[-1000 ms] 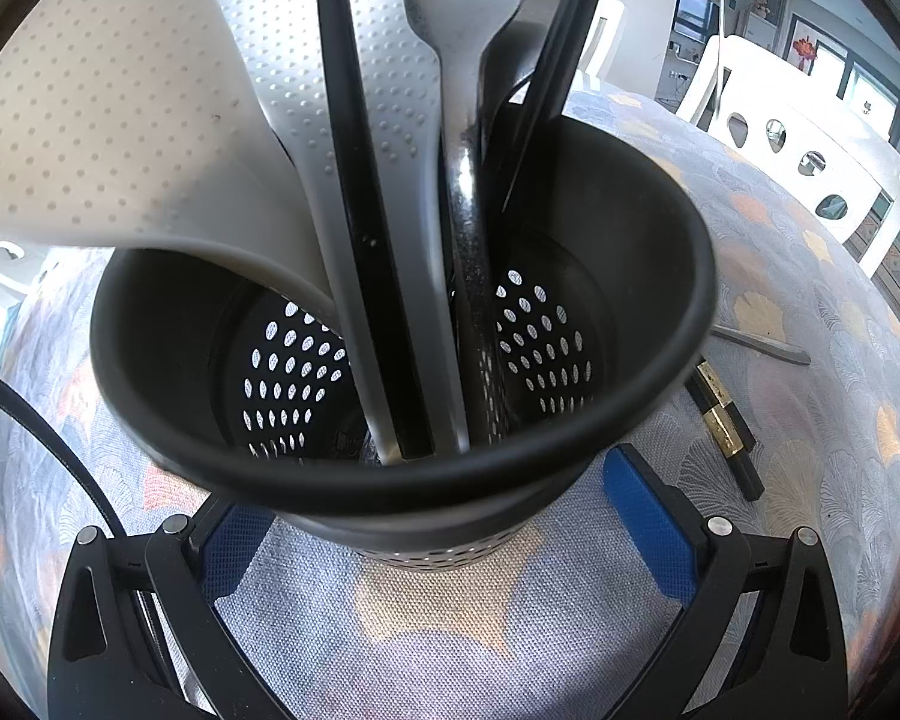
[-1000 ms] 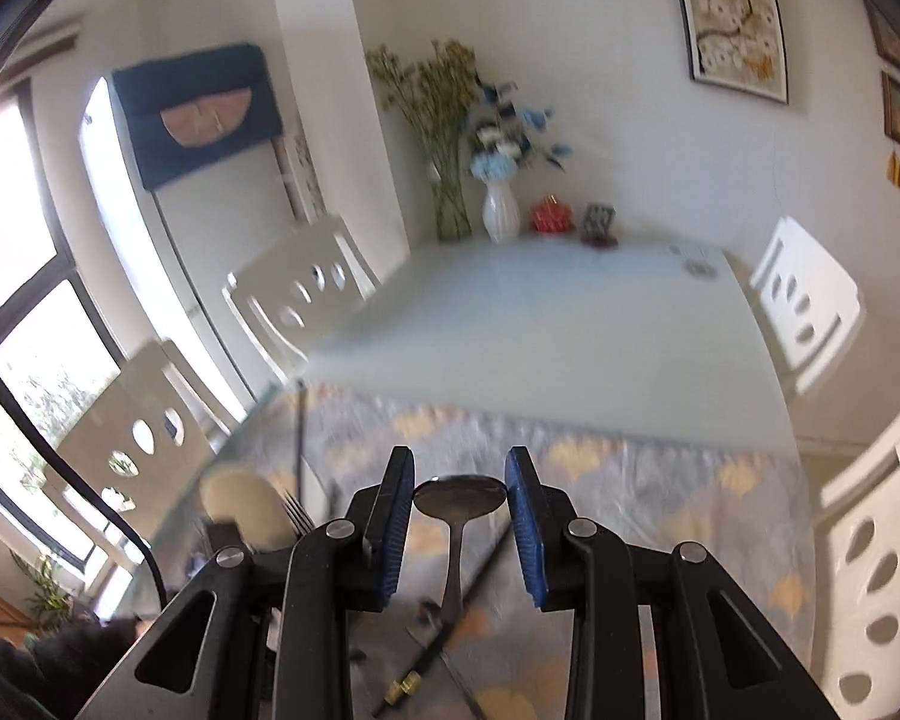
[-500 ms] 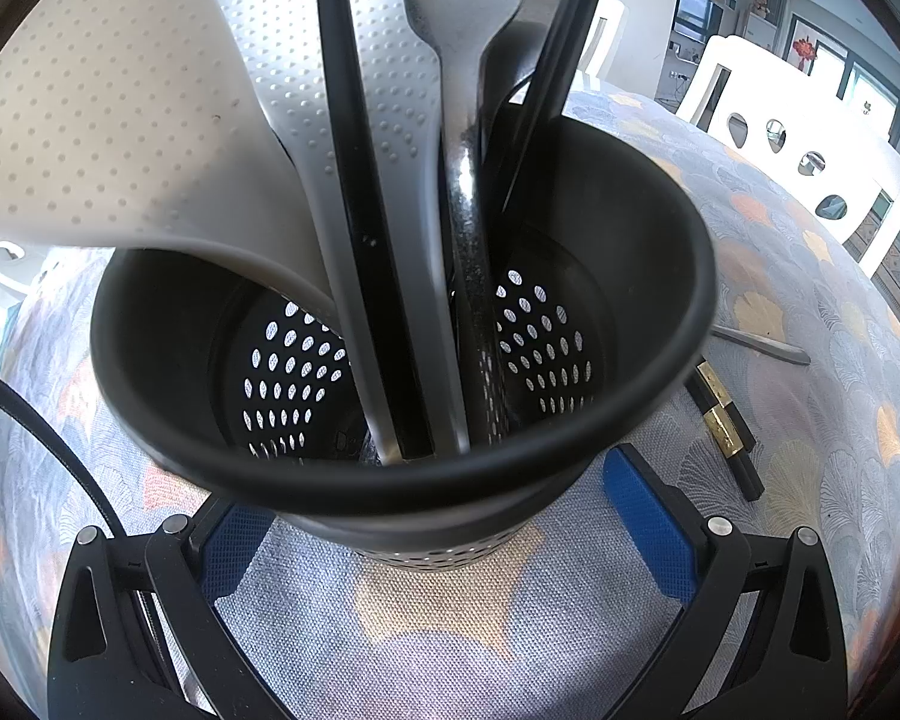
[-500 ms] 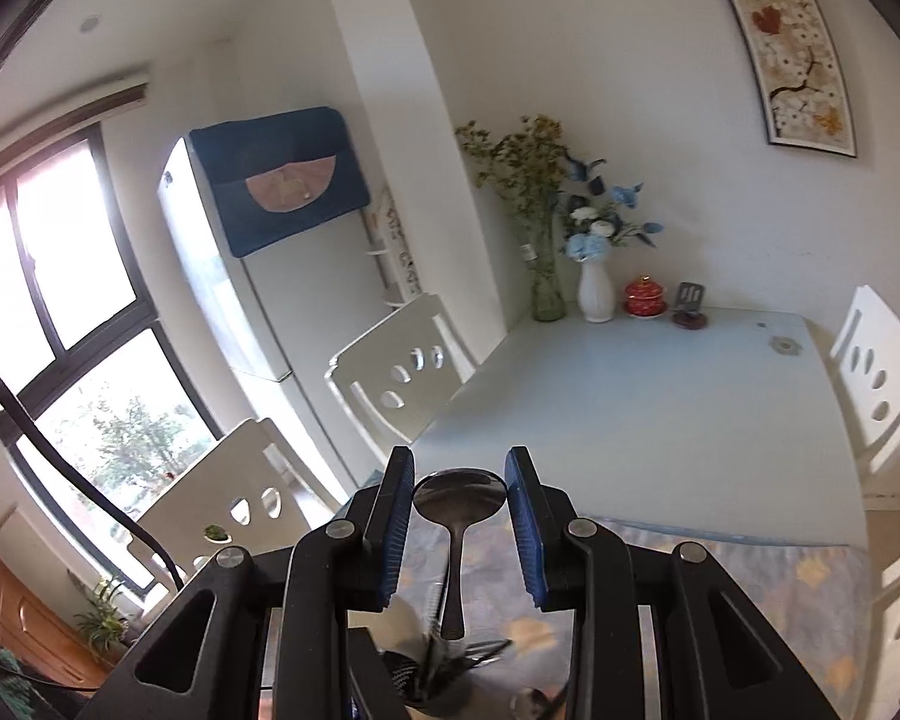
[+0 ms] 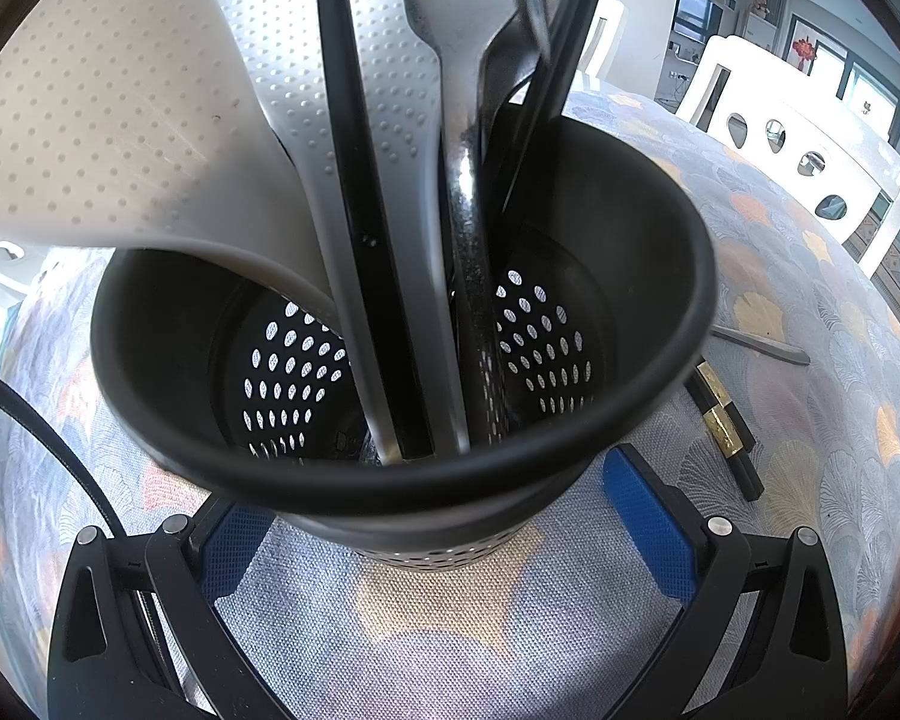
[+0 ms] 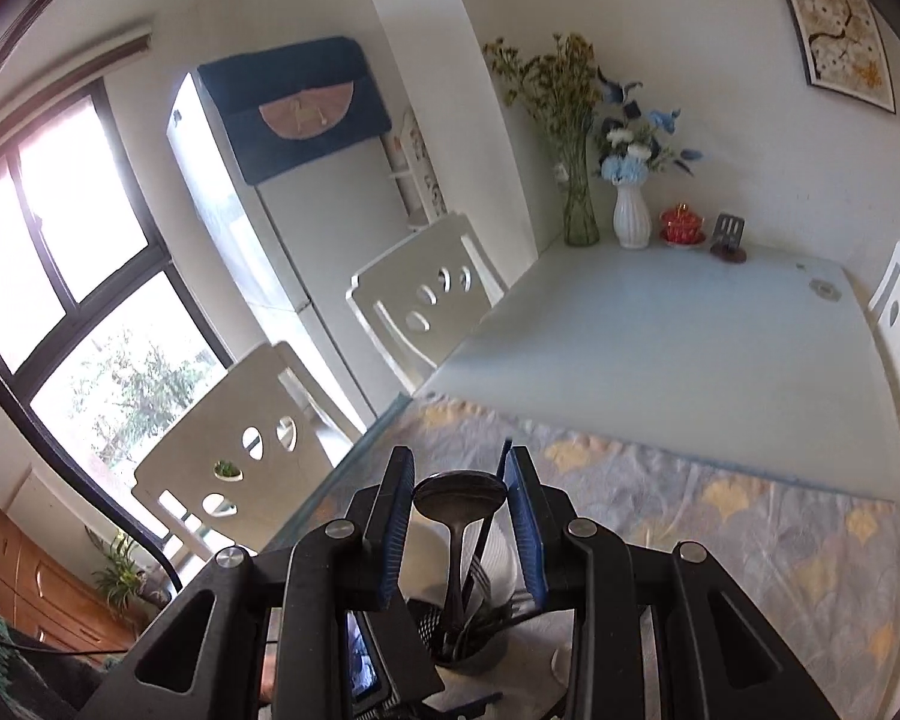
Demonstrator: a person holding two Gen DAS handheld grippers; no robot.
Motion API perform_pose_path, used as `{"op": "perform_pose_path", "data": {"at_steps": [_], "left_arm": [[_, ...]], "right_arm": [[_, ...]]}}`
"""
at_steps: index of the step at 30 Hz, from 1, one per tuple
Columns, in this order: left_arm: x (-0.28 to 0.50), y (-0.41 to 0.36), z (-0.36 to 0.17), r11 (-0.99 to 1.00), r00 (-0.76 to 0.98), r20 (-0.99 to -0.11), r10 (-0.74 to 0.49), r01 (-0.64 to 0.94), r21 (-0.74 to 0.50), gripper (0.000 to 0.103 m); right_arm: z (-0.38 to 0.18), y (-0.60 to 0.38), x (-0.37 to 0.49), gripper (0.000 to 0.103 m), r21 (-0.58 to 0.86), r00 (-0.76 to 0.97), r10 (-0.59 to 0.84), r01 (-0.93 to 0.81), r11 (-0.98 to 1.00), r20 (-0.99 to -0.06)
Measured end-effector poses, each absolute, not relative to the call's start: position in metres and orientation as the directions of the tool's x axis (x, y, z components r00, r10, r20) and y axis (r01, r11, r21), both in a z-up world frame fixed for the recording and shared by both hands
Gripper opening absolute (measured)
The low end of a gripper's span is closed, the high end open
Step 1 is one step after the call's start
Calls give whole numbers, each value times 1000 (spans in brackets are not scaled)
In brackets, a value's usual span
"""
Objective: Organize utensils
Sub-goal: 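Lower the spoon handle-first into the holder and open the right gripper, then withdraw the right gripper back over the last black chopstick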
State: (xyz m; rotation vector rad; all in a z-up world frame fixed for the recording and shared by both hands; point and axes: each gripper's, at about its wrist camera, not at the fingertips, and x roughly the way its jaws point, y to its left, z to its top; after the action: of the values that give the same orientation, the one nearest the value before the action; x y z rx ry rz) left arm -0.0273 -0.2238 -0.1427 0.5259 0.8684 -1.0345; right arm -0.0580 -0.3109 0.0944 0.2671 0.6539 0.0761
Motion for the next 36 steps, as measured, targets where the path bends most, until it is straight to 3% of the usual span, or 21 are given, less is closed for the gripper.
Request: {"op": "perform_pose_path", "data": {"at_steps": [8, 12, 18, 28, 36], "left_arm": [[-27, -224, -143, 437, 237, -822, -517, 899, -16, 103], [-28, -224, -143, 437, 237, -822, -517, 899, -16, 103], [-34, -228, -145, 437, 238, -823, -517, 899, -15, 103], [-34, -228, -144, 437, 238, -823, -516, 899, -14, 103], [-34, -228, -144, 437, 238, -823, -517, 899, -15, 103]], "right_arm": [[72, -312, -54, 30, 298, 747, 185, 18, 954, -639], [73, -317, -54, 44, 351, 737, 232, 8, 936, -635], [102, -333, -73, 53, 342, 798, 179, 36, 939, -576], [128, -375, -125, 56, 343, 846, 32, 181, 922, -532], [102, -415, -163, 57, 459, 813, 92, 228, 858, -575]]}}
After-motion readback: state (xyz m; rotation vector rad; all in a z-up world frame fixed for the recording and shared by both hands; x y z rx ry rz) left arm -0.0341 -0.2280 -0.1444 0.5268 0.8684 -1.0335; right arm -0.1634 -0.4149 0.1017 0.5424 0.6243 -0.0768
